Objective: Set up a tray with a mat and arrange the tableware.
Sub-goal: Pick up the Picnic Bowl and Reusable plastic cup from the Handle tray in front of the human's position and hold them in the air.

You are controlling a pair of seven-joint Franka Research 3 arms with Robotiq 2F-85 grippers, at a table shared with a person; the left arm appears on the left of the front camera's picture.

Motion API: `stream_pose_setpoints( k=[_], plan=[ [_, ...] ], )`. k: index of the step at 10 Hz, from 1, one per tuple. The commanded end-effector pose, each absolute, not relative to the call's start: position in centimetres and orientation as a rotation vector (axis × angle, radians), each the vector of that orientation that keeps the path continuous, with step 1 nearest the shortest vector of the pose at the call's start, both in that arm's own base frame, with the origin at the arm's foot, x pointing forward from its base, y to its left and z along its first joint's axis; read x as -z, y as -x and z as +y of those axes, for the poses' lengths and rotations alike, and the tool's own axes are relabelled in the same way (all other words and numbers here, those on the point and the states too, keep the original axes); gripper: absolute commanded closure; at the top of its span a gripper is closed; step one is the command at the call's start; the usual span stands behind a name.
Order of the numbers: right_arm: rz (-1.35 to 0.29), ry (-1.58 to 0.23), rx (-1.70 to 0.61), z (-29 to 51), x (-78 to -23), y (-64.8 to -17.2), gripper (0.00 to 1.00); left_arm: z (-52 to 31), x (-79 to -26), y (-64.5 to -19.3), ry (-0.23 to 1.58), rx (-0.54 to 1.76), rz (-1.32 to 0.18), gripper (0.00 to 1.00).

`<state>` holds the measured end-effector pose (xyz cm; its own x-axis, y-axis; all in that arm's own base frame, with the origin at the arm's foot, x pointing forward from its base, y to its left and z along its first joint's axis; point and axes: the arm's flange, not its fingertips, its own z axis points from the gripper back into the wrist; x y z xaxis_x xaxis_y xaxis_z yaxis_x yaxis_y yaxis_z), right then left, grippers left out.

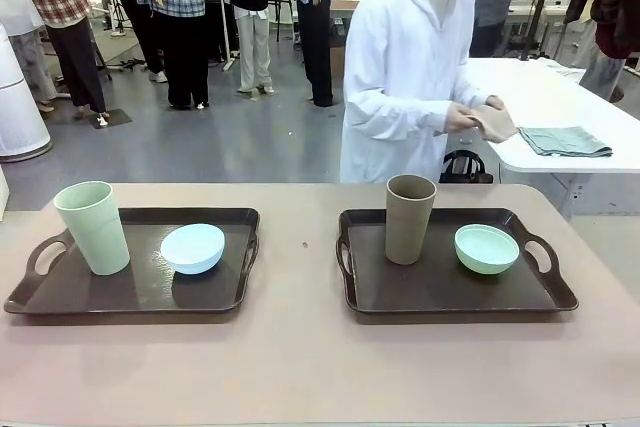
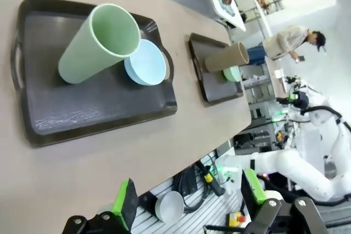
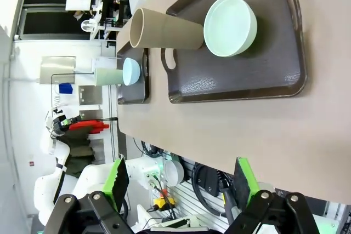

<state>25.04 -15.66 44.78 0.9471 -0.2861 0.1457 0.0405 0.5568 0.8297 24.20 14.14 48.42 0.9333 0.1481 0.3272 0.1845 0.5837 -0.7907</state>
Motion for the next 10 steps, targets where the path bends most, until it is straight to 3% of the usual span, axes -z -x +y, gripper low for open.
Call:
stream_pose_setpoints(
  k=[1,10],
  plan=[
    [-0.276,-0.971,0.199,-15.42,-44.86,-25.39,0.0,14.58,-48.28,-24.28,0.968,-0.021,-0.381,0.0],
    [-0.276,-0.971,0.199,-15.42,-44.86,-25.39,0.0,14.58,-48.28,-24.28,0.968,-0.021,-0.381,0.0]
  ],
)
